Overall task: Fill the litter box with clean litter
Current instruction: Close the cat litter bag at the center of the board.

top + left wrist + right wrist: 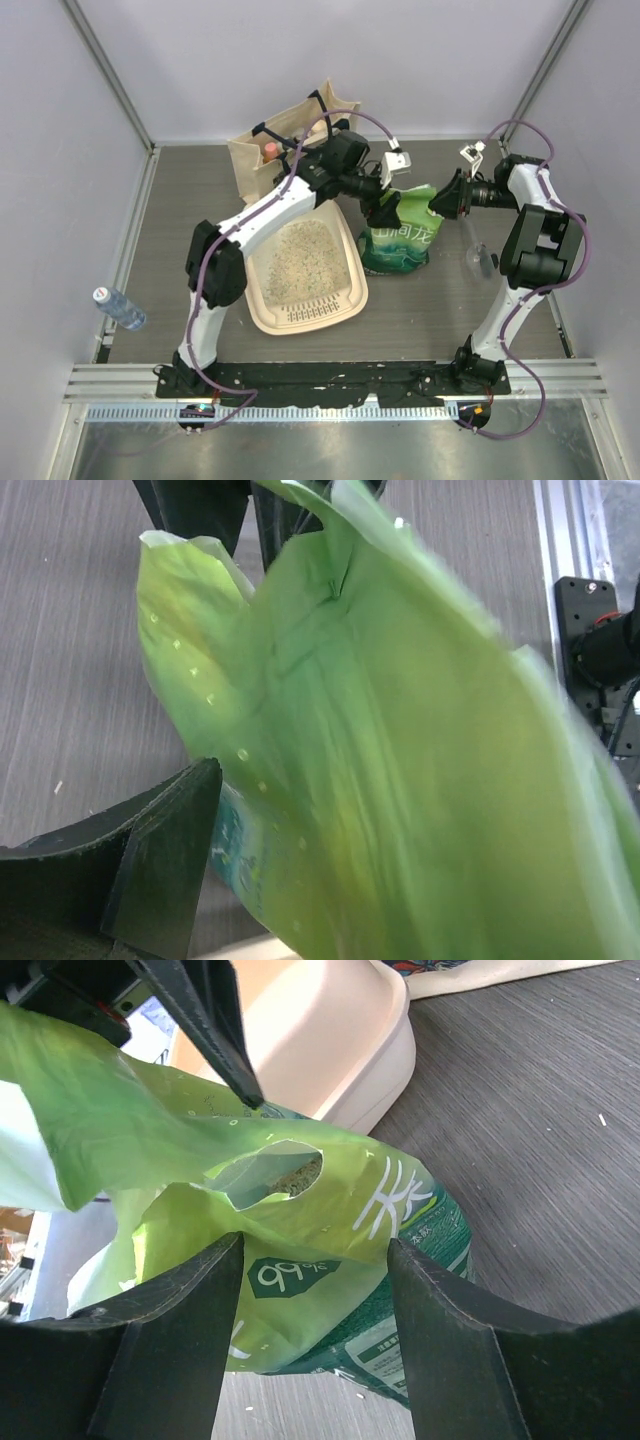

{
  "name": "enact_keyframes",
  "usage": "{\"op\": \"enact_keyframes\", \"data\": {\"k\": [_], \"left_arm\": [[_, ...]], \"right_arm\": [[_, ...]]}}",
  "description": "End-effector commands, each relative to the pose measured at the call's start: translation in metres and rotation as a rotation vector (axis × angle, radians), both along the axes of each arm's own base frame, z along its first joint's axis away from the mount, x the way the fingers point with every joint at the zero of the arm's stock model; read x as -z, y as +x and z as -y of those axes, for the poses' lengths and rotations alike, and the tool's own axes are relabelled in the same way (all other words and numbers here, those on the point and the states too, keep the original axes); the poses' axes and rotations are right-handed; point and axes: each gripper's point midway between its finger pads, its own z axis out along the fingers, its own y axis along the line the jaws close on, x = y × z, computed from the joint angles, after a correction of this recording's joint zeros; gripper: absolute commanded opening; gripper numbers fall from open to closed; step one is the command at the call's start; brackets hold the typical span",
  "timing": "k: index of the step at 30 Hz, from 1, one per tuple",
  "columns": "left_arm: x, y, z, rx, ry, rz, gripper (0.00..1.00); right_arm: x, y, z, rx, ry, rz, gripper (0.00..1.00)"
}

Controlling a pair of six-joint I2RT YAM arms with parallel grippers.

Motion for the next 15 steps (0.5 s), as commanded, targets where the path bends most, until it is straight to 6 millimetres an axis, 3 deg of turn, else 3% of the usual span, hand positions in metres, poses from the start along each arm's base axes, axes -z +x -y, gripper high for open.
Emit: {"op": "enact_keyframes", "data": {"k": [1,7,11,15], "left_arm": [[-0.016,0.004,0.028,0.088,-0.021,0.106,0.79],[-0.006,0.005,0.051,0.129,0.033,0.19,0.82],[-0.005,-0.003,0.049,0.155,0.056,0.203,0.83],[-0.061,0.009,0.035,0.002,0.029,0.273,0.96]], "right_arm": [[-0.013,-0.018,-0.007,0.011,0.08,-0.172,0.64],[-0.007,-0.018,-0.005,0.014,0.08,-0.183,0.64],[-0.008,-0.019,-0.005,0.015,0.081,-0.178,0.64],[-0.012,-0.014,-0.003,0.02,0.086,-0.17,0.64]]}}
